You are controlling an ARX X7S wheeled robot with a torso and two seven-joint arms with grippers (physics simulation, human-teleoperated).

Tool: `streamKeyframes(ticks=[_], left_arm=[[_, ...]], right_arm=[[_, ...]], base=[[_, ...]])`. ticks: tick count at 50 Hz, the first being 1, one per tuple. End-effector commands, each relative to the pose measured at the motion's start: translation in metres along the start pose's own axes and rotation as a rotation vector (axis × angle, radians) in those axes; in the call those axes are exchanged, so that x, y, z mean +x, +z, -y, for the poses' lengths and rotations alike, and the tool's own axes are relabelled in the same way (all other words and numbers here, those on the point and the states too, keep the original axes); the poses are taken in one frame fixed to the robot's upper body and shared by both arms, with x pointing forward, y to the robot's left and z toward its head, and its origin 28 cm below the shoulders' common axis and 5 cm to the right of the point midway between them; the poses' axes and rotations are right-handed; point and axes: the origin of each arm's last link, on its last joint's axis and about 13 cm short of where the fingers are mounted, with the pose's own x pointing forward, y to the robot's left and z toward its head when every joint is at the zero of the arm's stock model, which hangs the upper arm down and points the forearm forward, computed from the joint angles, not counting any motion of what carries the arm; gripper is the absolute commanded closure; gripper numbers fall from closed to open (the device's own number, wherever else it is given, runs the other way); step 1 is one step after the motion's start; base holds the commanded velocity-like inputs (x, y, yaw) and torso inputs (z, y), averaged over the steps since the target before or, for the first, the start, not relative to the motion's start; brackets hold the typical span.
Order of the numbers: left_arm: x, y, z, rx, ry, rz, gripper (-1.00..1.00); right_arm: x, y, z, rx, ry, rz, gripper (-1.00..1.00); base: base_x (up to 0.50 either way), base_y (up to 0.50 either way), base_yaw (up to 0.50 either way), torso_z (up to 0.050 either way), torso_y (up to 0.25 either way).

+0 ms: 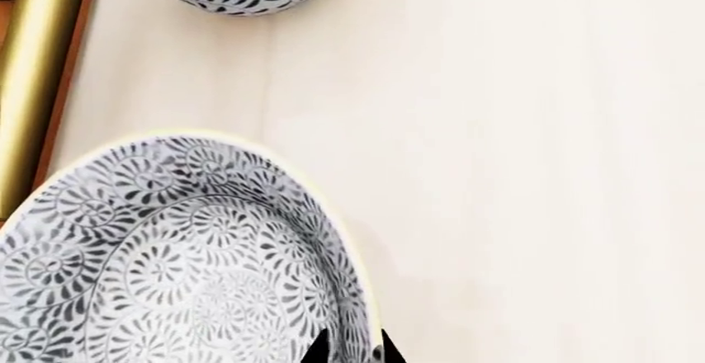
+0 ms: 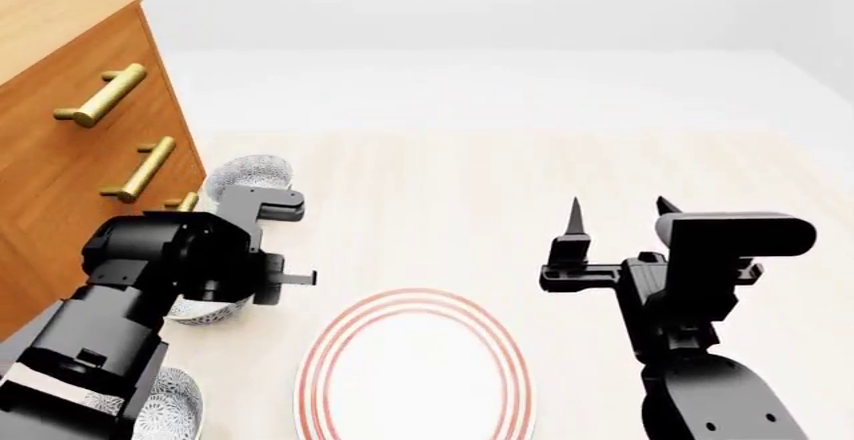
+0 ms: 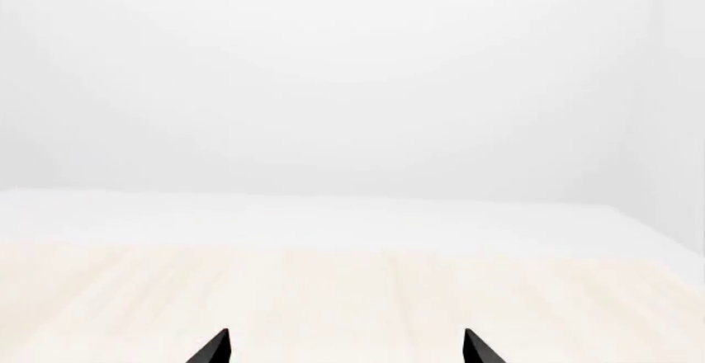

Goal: Put the bowl in the middle on the plate.

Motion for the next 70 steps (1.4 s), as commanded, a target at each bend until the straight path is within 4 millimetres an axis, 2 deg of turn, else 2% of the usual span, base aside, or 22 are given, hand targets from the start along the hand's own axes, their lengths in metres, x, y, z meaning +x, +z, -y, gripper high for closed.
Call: streamKeyframes(ticks=[1,16,20,21,27,40,44,47,51,57,60,67,70], left_arm=[[0.001,-0.002,-0.001,0.018,0.013,0.004,1.00],[-0.007,0.002,-0.003,0.040,0.014,0.042,1.00],[-0.024,0.007,-0.004,0.076,0.023,0.143,1.00],[-0.033,0.009,-0.005,0.087,0.020,0.178,1.00],[-0.055,0.016,-0.010,0.104,0.027,0.264,1.00],[-0.065,0.017,-0.007,0.136,0.030,0.343,1.00],[-0.084,0.010,-0.001,0.200,-0.029,0.408,1.00],[-0.099,-0.009,0.010,0.348,-0.062,0.495,1.00],[-0.107,-0.030,0.021,0.492,-0.092,0.536,1.00],[-0.124,-0.047,0.031,0.652,-0.105,0.634,1.00],[-0.129,-0.055,0.034,0.703,-0.120,0.646,1.00],[-0.148,-0.092,0.044,0.873,-0.190,0.716,1.00],[-0.151,-0.098,0.046,0.909,-0.198,0.727,1.00]], right_arm=[[0.000,0.003,0.001,0.002,-0.007,0.008,-1.00],[-0.001,0.002,0.002,0.006,-0.014,0.014,-1.00],[-0.001,0.002,0.002,0.007,-0.015,0.016,-1.00],[-0.001,0.002,0.002,0.009,-0.015,0.018,-1.00],[-0.001,0.002,0.001,0.010,-0.009,0.017,-1.00],[0.000,0.004,0.001,0.007,-0.009,0.020,-1.00],[0.001,0.005,0.000,0.007,-0.009,0.022,-1.00],[0.002,0.003,-0.001,0.006,-0.009,0.019,-1.00],[0.002,0.004,0.000,0.005,-0.011,0.019,-1.00],[0.002,0.004,-0.001,0.002,-0.010,0.017,-1.00],[0.002,0.004,-0.001,0.003,-0.011,0.018,-1.00],[0.005,0.004,-0.002,0.003,-0.005,0.017,-1.00],[0.005,0.005,-0.002,0.003,-0.006,0.018,-1.00]], base=[[0.00,0.00,0.00,0.000,0.000],[0.00,0.00,0.00,0.000,0.000],[0.00,0.00,0.00,0.000,0.000],[0.00,0.00,0.00,0.000,0.000],[0.00,0.00,0.00,0.000,0.000],[0.00,0.00,0.00,0.000,0.000],[0.00,0.00,0.00,0.000,0.000],[0.00,0.00,0.00,0.000,0.003],[0.00,0.00,0.00,0.000,0.000],[0.00,0.00,0.00,0.000,0.000],[0.00,0.00,0.00,0.000,0.000],[0.00,0.00,0.00,0.000,0.000],[0.00,0.00,0.00,0.000,0.003]])
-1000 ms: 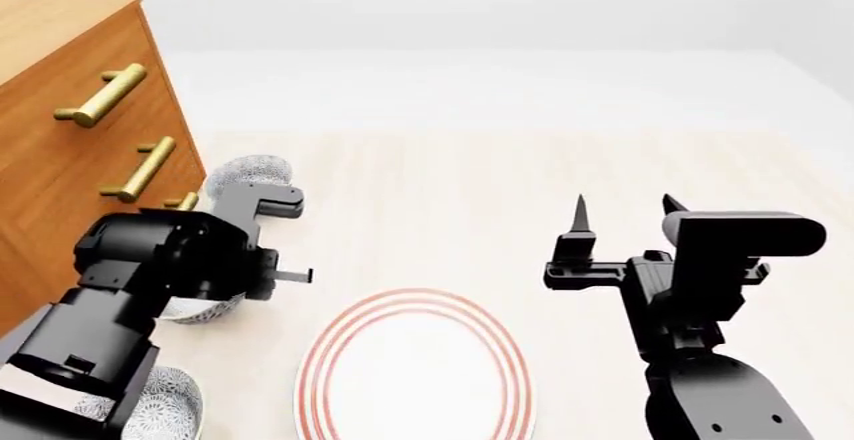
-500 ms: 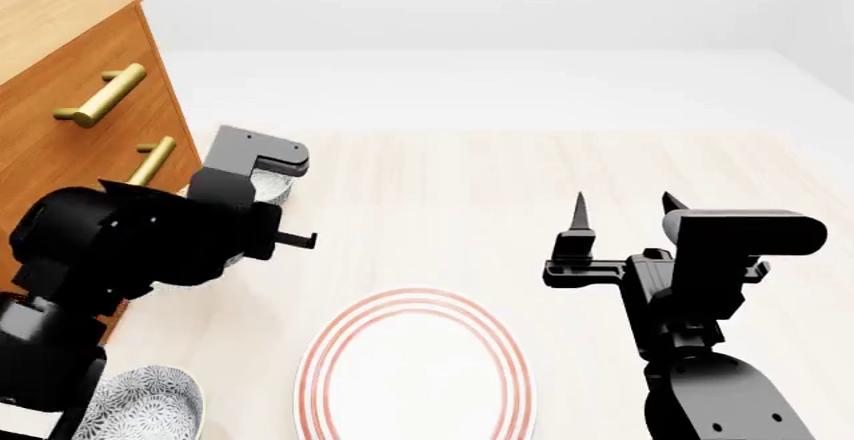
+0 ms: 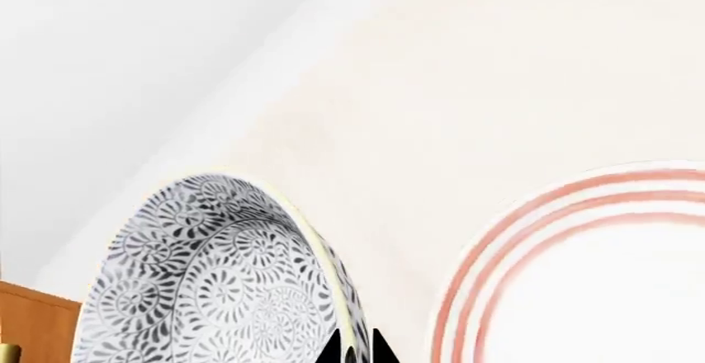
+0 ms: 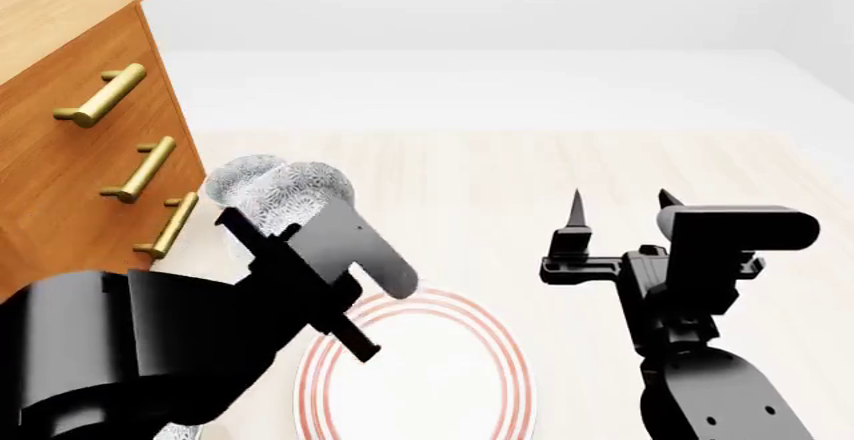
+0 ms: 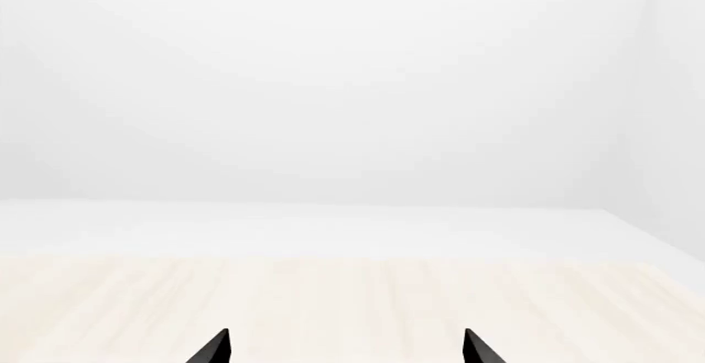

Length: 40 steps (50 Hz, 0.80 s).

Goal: Put the bowl in the middle on the plate.

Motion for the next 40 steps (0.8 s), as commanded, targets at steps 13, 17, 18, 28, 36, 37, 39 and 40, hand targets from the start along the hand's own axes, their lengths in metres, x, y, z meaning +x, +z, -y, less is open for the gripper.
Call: streamKeyframes(ticks=[13,17,18,28,36,37,39,40], left_arm=[[-0.052,-0.007,0.055,0.354,-0.173,0.186,1.00],[-0.052,-0.006,0.061,0.386,-0.182,0.203,1.00],[-0.052,-0.005,0.062,0.389,-0.194,0.204,1.00],[-0.050,0.000,0.074,0.427,-0.245,0.222,1.00],[-0.040,-0.003,0.077,0.432,-0.255,0.198,1.00],[-0.039,-0.004,0.077,0.431,-0.255,0.194,1.00],[-0.036,-0.004,0.077,0.434,-0.254,0.185,1.00],[-0.035,-0.005,0.077,0.435,-0.252,0.184,1.00]], right_arm=[[0.001,0.002,0.000,0.000,0.002,0.004,-1.00],[0.002,-0.001,-0.001,0.002,0.004,-0.001,-1.00],[0.002,-0.001,-0.001,0.002,0.004,-0.002,-1.00],[0.000,0.000,0.002,0.006,-0.003,0.003,-1.00],[0.000,0.001,0.001,0.006,-0.002,0.007,-1.00],[0.000,0.001,0.001,0.006,-0.003,0.007,-1.00],[0.000,0.001,0.001,0.006,-0.003,0.006,-1.00],[0.000,0.000,0.001,0.006,-0.003,0.006,-1.00]], base=[[0.00,0.00,0.00,0.000,0.000],[0.00,0.00,0.00,0.000,0.000],[0.00,0.00,0.00,0.000,0.000],[0.00,0.00,0.00,0.000,0.001],[0.00,0.00,0.00,0.000,0.000],[0.00,0.00,0.00,0.000,0.000],[0.00,0.00,0.00,0.000,0.000],[0.00,0.00,0.00,0.000,0.000]])
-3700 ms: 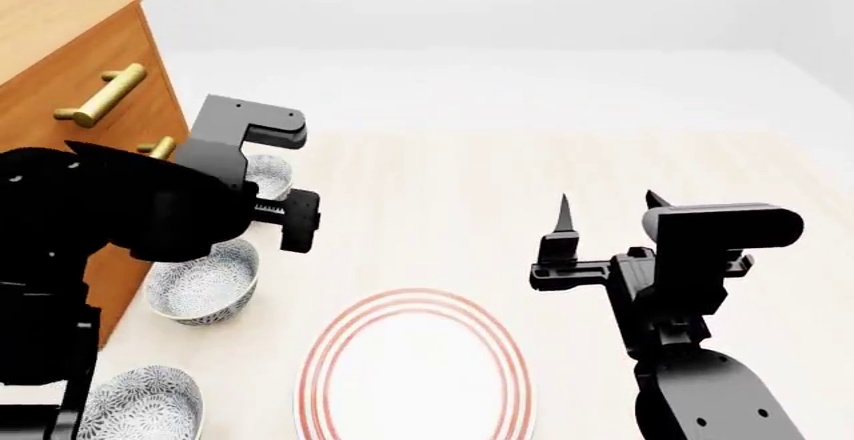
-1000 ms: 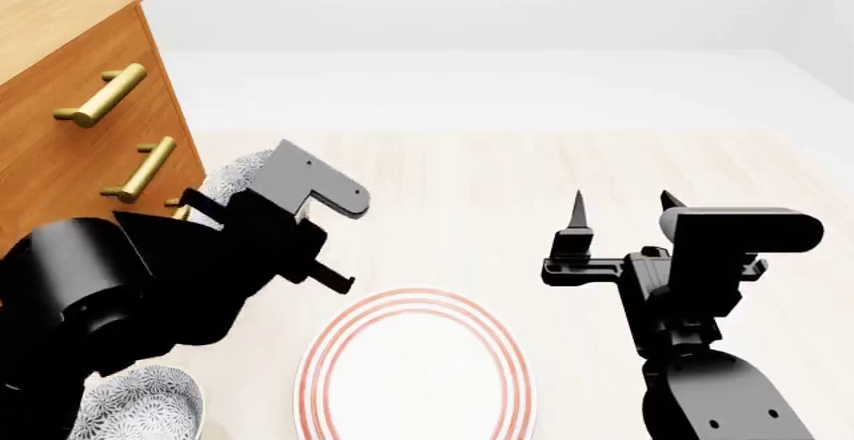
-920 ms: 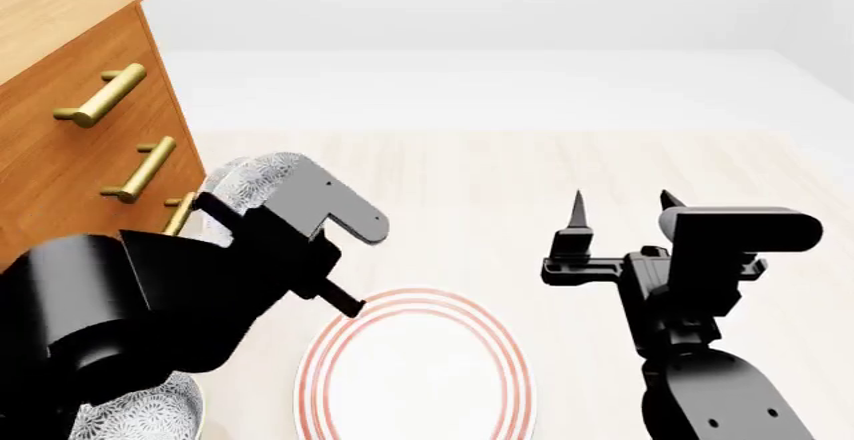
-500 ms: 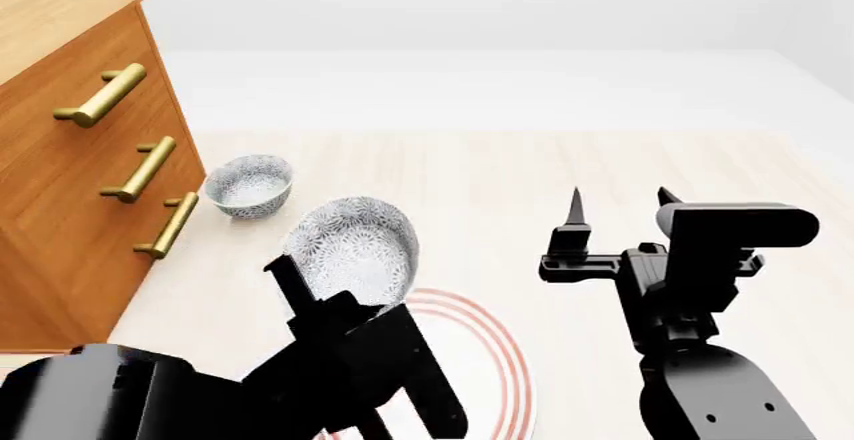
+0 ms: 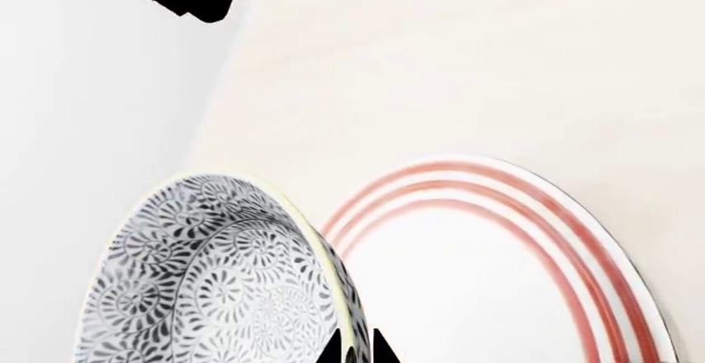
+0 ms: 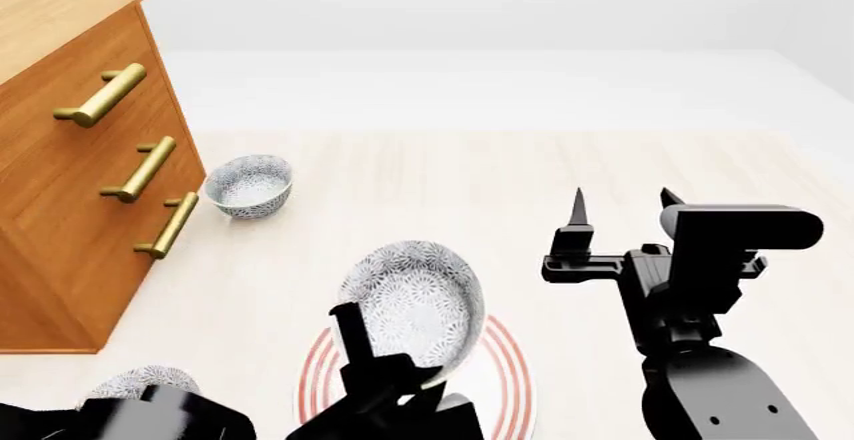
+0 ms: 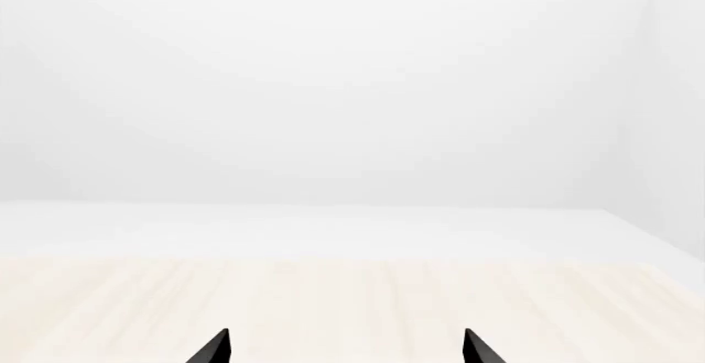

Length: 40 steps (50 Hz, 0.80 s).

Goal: Put the bowl in the middle on the plate.

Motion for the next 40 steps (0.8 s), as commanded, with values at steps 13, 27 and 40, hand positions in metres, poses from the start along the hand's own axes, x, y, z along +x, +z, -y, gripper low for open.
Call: streamKeyframes(ticks=[13,27,40], left_arm=[[0.027,-0.010,0.005,0.039,-0.002,-0.056,1.00],[0.038,-0.015,0.013,0.054,-0.048,-0.099,1.00],[0.041,-0.017,0.011,0.002,-0.113,-0.121,1.00]], right_arm=[[0.000,-0.004,0.001,0.005,-0.004,-0.004,-1.00],[-0.002,-0.003,0.002,0.010,-0.006,0.002,-1.00],[-0.002,-0.003,0.001,0.010,-0.005,0.001,-1.00]], base=[[0.00,0.00,0.00,0.000,0.000],[0.00,0.00,0.00,0.000,0.001],[0.00,0.00,0.00,0.000,0.001]])
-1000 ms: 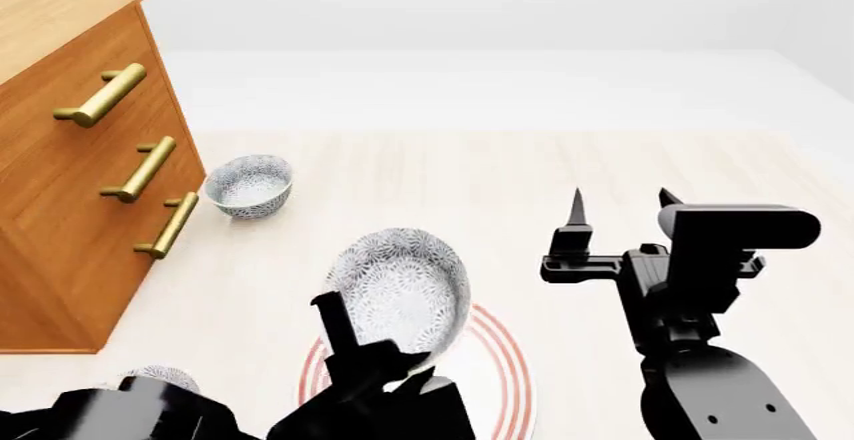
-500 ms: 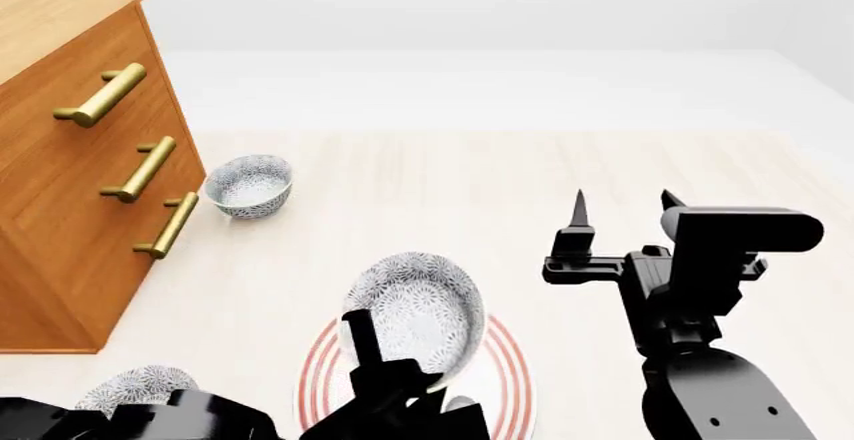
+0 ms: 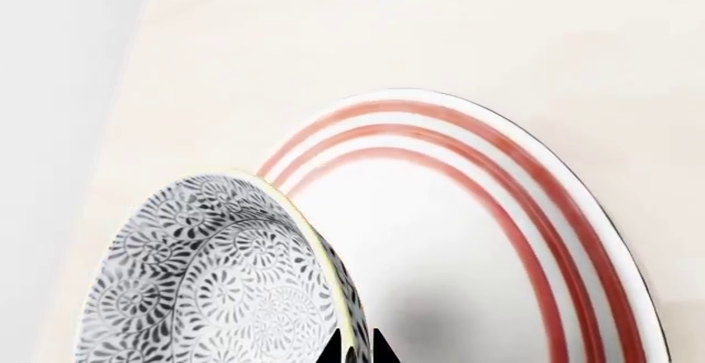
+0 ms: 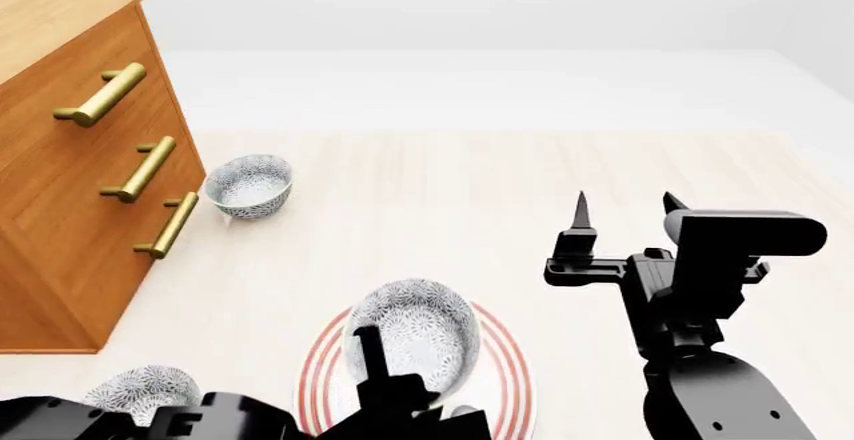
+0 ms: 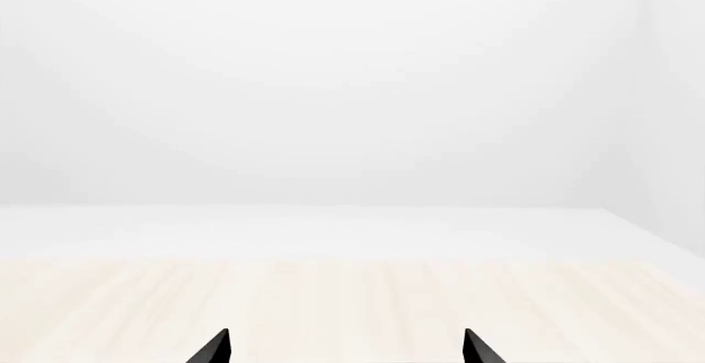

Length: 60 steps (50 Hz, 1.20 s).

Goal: Put the bowl in the middle on the plate.

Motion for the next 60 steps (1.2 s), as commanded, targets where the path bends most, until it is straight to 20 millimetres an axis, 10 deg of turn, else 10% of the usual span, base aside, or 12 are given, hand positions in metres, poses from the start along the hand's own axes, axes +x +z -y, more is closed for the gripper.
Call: streamKeyframes(ticks=[1,37,38,60], left_arm=[[0.005,-0.001,-0.004,-0.028,-0.010,-0.014,1.00],[0.010,0.001,-0.024,-0.149,-0.136,-0.025,1.00],[0.010,0.001,-0.024,-0.148,-0.140,-0.030,-1.00],[0.000,0.006,-0.029,-0.153,-0.138,-0.015,-1.00]], right_arm=[[0.000,0.000,0.000,0.001,0.002,0.000,-1.00],[0.000,-0.001,0.000,0.003,-0.001,0.003,-1.00],[0.000,-0.001,0.000,0.003,-0.001,0.002,-1.00],[0.000,-0.001,0.000,0.003,0.001,0.003,-1.00]], base=[[0.00,0.00,0.00,0.000,0.000],[0.00,0.00,0.00,0.000,0.000],[0.00,0.00,0.00,0.000,0.000],[0.00,0.00,0.00,0.000,0.000]])
